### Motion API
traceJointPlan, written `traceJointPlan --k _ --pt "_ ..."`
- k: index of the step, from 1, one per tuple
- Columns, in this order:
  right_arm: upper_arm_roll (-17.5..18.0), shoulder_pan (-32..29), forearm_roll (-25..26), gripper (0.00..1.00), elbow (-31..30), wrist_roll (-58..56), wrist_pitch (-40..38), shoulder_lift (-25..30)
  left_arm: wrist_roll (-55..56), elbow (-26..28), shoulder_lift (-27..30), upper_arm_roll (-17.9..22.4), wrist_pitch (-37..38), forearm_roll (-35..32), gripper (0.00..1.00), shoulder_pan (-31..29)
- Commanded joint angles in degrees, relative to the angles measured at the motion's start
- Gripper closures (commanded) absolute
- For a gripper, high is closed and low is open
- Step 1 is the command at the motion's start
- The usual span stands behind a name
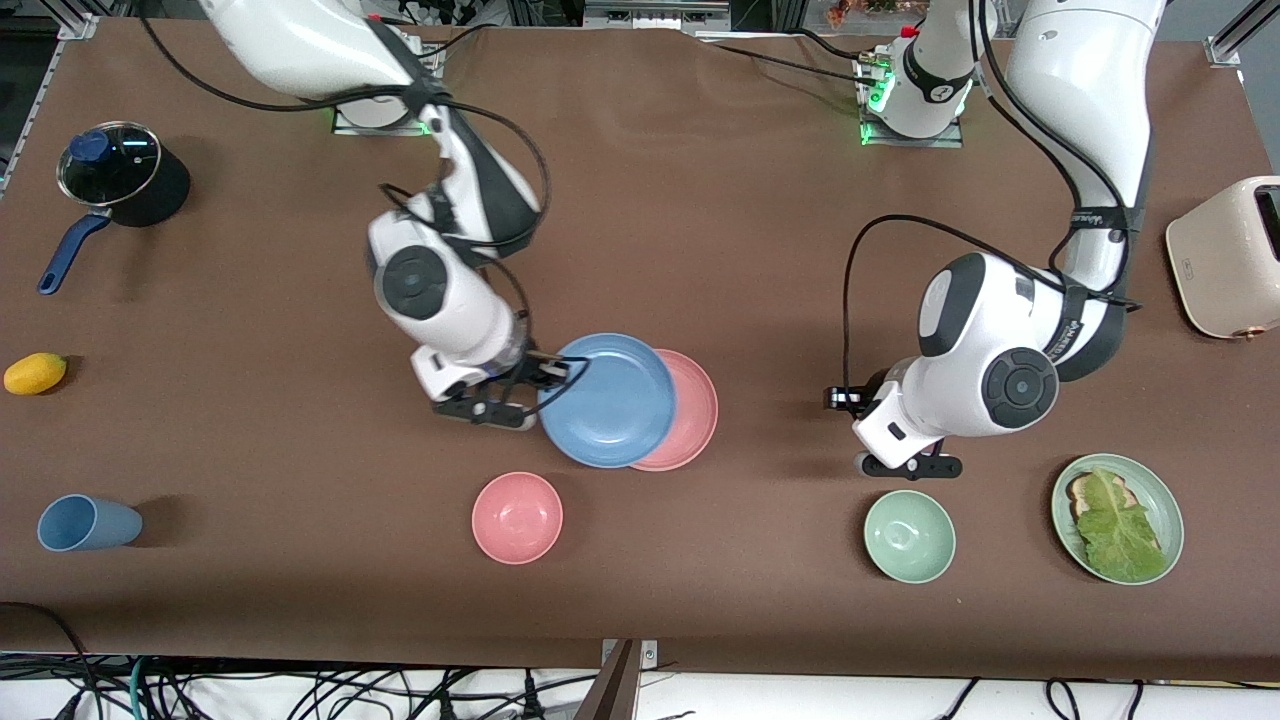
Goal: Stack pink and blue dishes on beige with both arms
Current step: 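Place the blue plate on the pink plate while the left gripper withdraws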
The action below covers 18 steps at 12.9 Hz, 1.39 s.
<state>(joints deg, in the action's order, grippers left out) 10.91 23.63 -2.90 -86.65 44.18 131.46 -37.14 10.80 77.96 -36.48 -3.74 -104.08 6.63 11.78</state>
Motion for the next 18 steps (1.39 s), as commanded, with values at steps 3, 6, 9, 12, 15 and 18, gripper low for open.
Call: traceJointPlan --k 3,6,9,12,15,18 --pt "-1.5 4.4 1.7 1.0 1.5 7.0 8.7 -5.8 -12.2 -0.4 4.0 0.0 4.8 -6.4 0.38 -5.3" --pt "-1.8 4.9 2.3 1.0 1.4 7.0 10.0 -7.2 -17.0 -0.3 6.6 -0.1 6.1 -7.5 0.21 -9.2" --pt "-1.9 4.5 5.1 1.0 1.4 6.7 9.9 -7.3 -17.3 -0.3 10.4 -0.9 9.4 -7.2 0.0 -12.0" --pt "-1.9 4.5 5.2 0.84 1.3 6.8 9.8 -7.3 -17.0 -0.3 14.3 -0.8 11.0 -6.9 0.0 -12.1" --pt "-3.3 5.0 6.2 0.0 1.3 6.5 9.4 -7.0 -16.9 -0.4 16.0 -0.8 11.0 -6.9 0.0 -12.3" --pt "-4.4 4.6 8.8 0.0 1.4 5.9 5.0 -5.2 -17.1 -0.4 16.7 -0.4 11.0 -6.4 0.0 -13.4"
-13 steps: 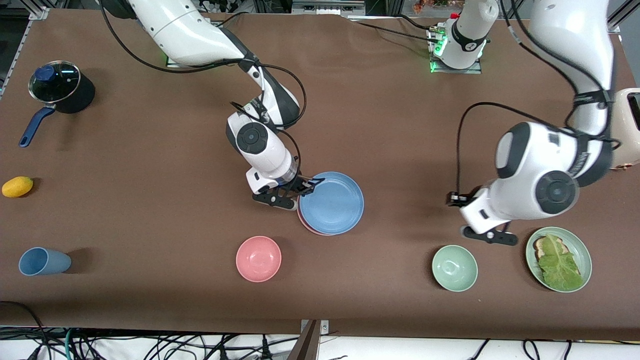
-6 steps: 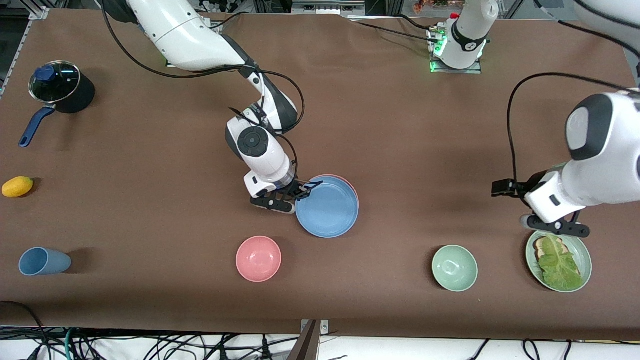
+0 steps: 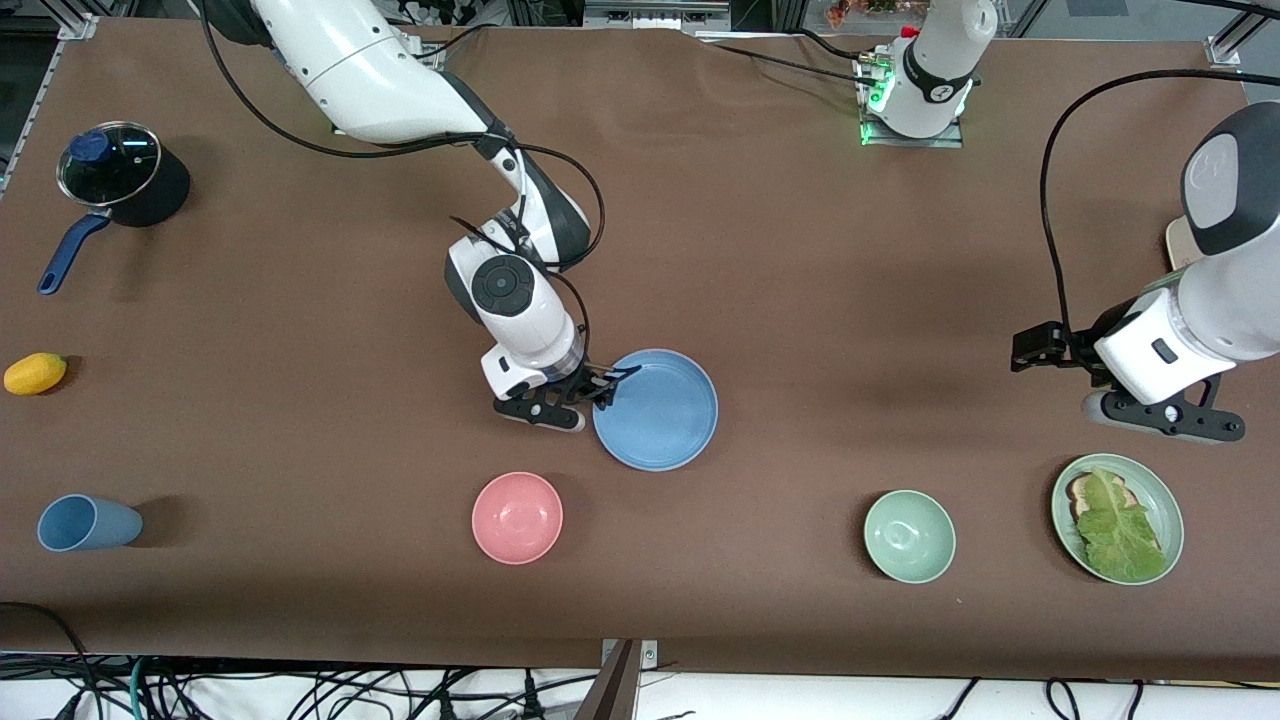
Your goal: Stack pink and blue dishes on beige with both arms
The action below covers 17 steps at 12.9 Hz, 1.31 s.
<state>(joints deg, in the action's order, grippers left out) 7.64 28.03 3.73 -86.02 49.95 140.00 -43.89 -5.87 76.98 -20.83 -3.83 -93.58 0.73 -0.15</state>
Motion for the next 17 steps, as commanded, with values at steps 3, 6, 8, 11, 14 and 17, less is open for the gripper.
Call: traceJointPlan --k 3,6,8,11,14,17 --pt "-3.4 -0.3 3.0 0.0 0.8 -1.7 -9.1 4.6 -0.6 0.9 2.6 -0.4 0.6 -0.3 0.0 -3.2" --pt "-5.1 -2.4 2.5 0.0 1.5 -11.1 -18.5 9.4 -0.5 1.2 2.6 -0.3 0.5 -0.4 0.0 -3.4" --pt "-4.7 -5.3 0.8 0.0 6.7 -14.1 -27.0 10.2 -0.7 1.2 3.5 -0.4 0.5 -0.4 0.0 -3.3" --pt "-5.2 -7.9 -0.8 0.0 12.1 -22.2 -37.4 11.5 -0.2 1.6 6.6 -0.6 0.8 -0.4 0.0 -2.7" --pt "-5.2 -11.4 -0.9 0.0 13.2 -26.3 -41.1 15.4 -0.1 3.3 8.6 -0.6 0.9 -0.6 0.0 -2.7" --pt "-5.2 -15.4 -1.7 0.0 13.2 -36.0 -45.6 19.6 0.0 6.5 10.8 -0.6 0.8 -0.5 0.0 -3.2"
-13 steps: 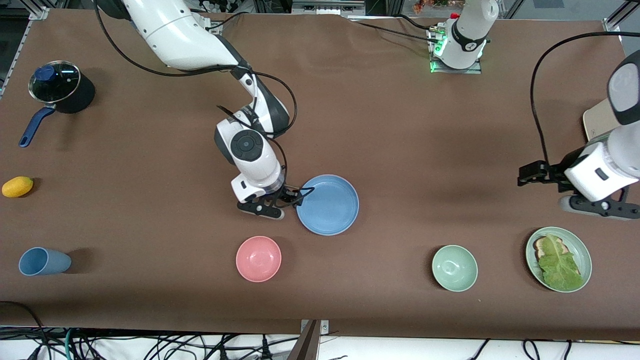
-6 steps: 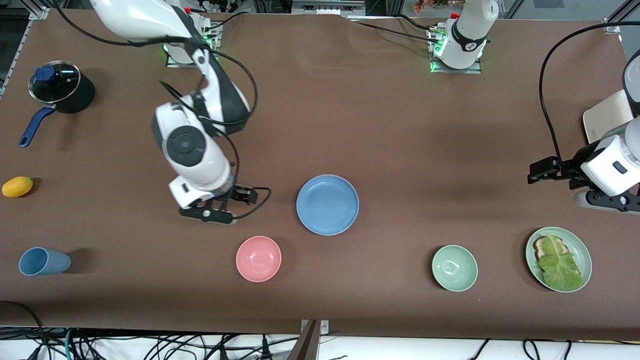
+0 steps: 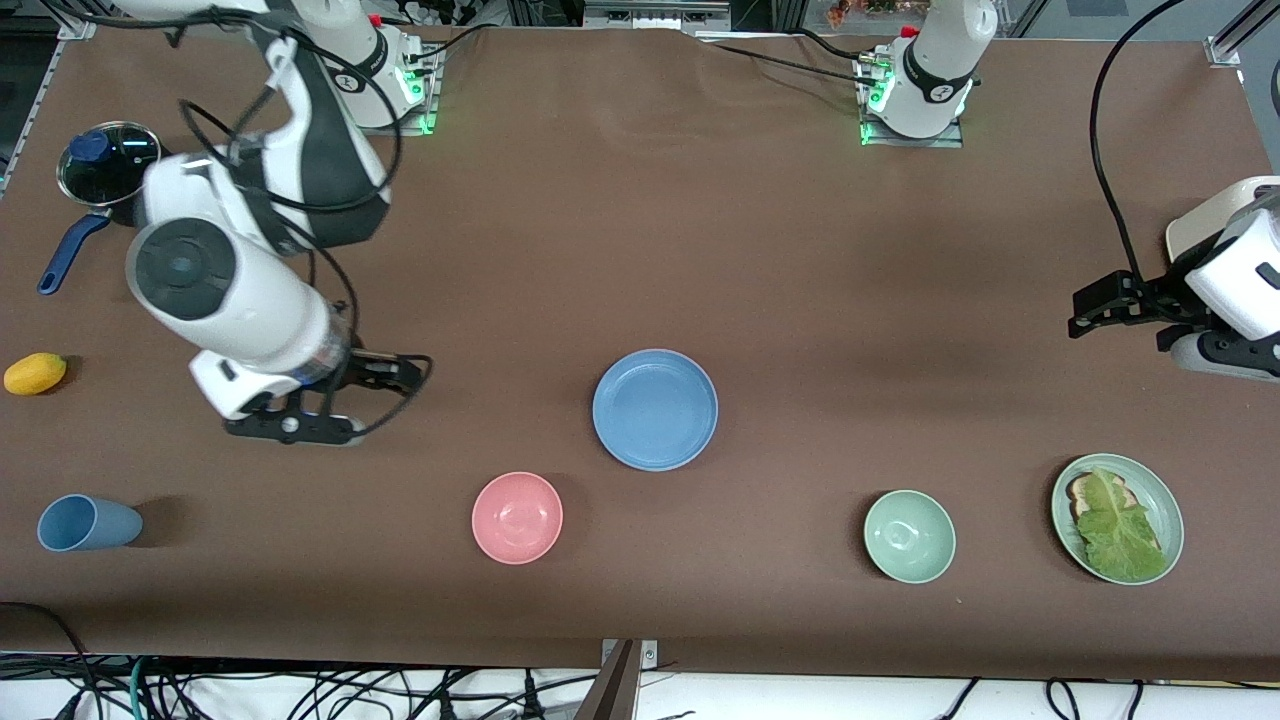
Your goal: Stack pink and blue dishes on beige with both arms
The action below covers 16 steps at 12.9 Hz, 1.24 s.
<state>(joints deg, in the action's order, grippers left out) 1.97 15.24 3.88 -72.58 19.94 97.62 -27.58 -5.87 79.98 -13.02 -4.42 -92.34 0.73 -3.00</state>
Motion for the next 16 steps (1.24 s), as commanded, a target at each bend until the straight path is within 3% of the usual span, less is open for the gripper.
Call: traceJointPlan --k 1,5,8,10,16 --pt "0.5 -4.6 -3.8 0.0 -0.3 -9.5 -4.6 4.5 -0.1 3.6 4.8 -0.1 -0.3 -0.4 0.0 -0.3" --pt "-0.7 -10.7 -5.6 0.0 -0.3 -20.2 -11.0 8.8 -0.5 3.7 7.8 -0.1 3.4 -1.4 0.0 0.4" --pt "-2.2 -11.9 -6.3 0.0 -0.3 -23.8 -13.9 10.6 -0.5 3.7 8.5 -0.1 5.0 -1.6 0.0 0.5" --pt "-4.0 -11.9 -7.8 0.0 -0.3 -23.9 -14.0 10.8 -2.1 3.7 10.7 -0.2 6.4 -2.0 0.0 0.5" --pt "-3.6 -11.5 -7.6 0.0 -2.5 -23.1 -10.7 10.1 -2.3 2.6 10.7 -0.9 8.3 -2.0 0.0 0.5"
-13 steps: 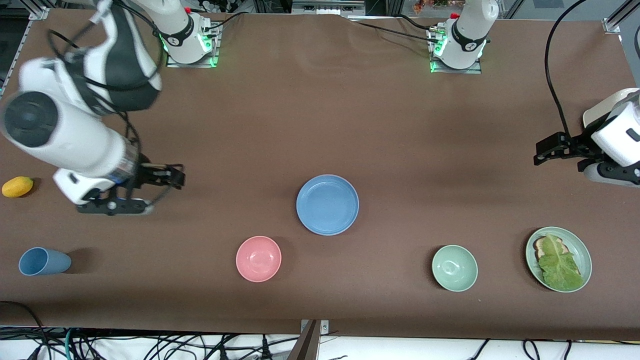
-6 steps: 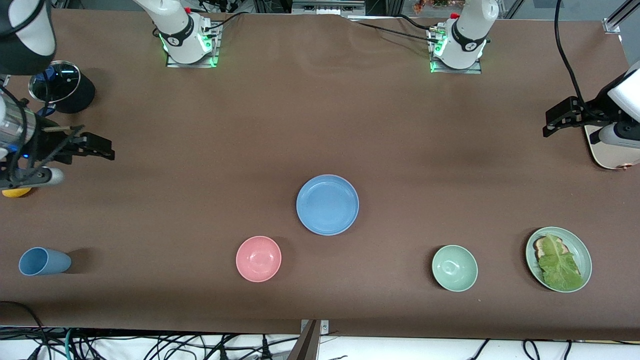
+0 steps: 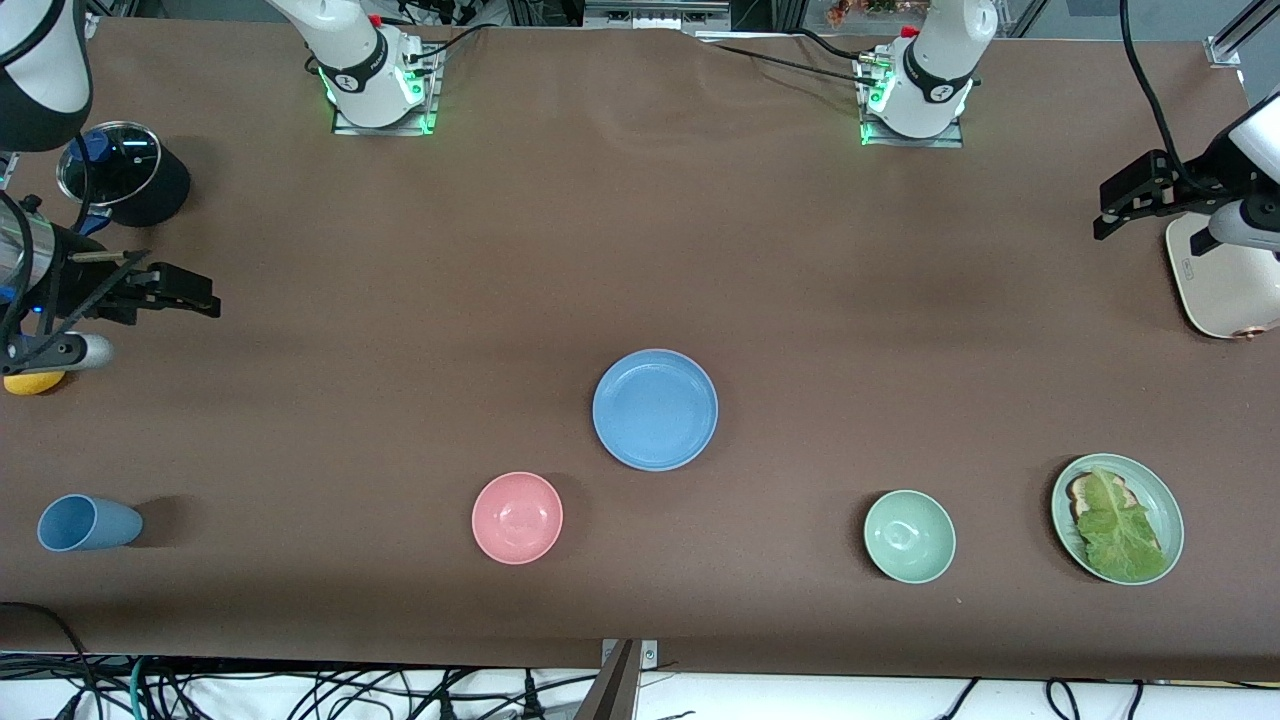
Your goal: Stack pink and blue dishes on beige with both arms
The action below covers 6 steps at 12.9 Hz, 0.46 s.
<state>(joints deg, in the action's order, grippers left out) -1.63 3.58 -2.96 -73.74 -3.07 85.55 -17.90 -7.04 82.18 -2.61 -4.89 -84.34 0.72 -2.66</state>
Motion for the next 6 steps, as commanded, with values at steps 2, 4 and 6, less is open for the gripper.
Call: traceJointPlan --k 2,4,6 --pt "0.3 0.2 -0.6 0.0 -1.4 0.2 0.9 0.9 -1.6 0.4 -0.1 -0.1 0.2 -1.9 0.0 -0.3" --pt "0.5 0.2 -0.4 0.0 -1.3 0.3 0.4 1.5 -2.8 -0.1 -0.9 0.1 0.2 -1.8 0.0 -0.6" --pt "0.0 0.2 -0.3 0.0 -1.4 0.1 -2.7 3.8 -3.0 -0.2 -1.4 0.2 0.2 -1.9 0.0 -0.7"
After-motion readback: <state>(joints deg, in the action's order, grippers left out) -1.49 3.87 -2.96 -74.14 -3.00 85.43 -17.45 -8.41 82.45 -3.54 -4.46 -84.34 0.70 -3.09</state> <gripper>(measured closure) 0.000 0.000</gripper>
